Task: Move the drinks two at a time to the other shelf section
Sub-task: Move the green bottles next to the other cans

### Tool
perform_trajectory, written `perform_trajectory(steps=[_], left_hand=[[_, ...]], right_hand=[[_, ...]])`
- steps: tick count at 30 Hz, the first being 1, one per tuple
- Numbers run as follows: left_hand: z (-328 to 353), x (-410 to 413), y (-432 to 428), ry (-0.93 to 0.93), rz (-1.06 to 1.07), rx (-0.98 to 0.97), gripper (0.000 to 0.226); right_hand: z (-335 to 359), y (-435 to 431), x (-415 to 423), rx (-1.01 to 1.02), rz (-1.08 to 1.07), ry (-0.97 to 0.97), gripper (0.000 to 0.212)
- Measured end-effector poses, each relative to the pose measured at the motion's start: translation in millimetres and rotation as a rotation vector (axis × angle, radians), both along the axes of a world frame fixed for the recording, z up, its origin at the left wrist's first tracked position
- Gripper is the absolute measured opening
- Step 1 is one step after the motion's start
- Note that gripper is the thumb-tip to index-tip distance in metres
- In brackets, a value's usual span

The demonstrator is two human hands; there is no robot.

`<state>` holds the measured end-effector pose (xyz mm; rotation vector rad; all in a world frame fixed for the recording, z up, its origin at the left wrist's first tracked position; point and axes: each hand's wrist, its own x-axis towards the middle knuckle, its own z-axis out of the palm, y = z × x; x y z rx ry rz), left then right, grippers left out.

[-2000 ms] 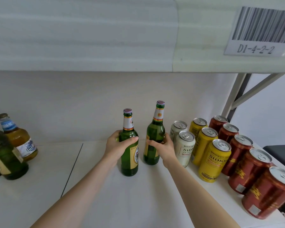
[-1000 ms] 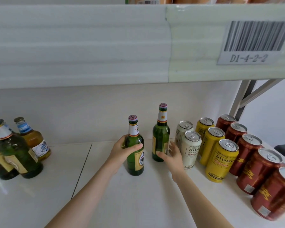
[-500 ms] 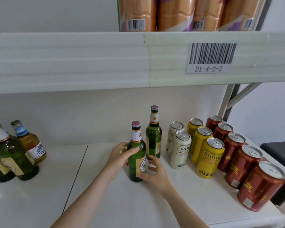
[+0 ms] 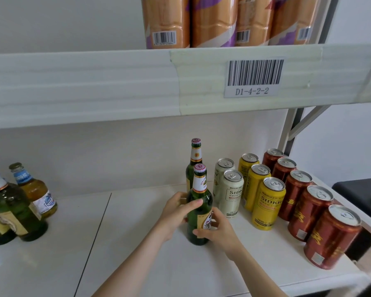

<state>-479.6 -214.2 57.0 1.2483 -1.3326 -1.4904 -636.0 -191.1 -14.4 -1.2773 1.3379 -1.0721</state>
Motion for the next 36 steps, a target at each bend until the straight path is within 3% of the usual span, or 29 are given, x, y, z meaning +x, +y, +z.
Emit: perform_trajectory(steps=[9,14,29,36], left_hand=[[-1,-8,-9,0.025,0.079,0.024,0.036],[-2,-12,-17,0.012,0.132,0.062,0.043],[-6,-12,-39,0.043,0.113,0.065,0.046],[-4,-14,-37,0.068,0.116,0.049,0.041]], right_hand=[[3,-10,-1,-0.007,-0.044,-0.026,0.064],[4,-18,-2,-0.013,-0.075,-0.056,0.063],[-3,-36,1,-0.055,-0.153,-0.045,0.067],[-11,-33,6,-0.062,-0.251,-0.018,0.058]])
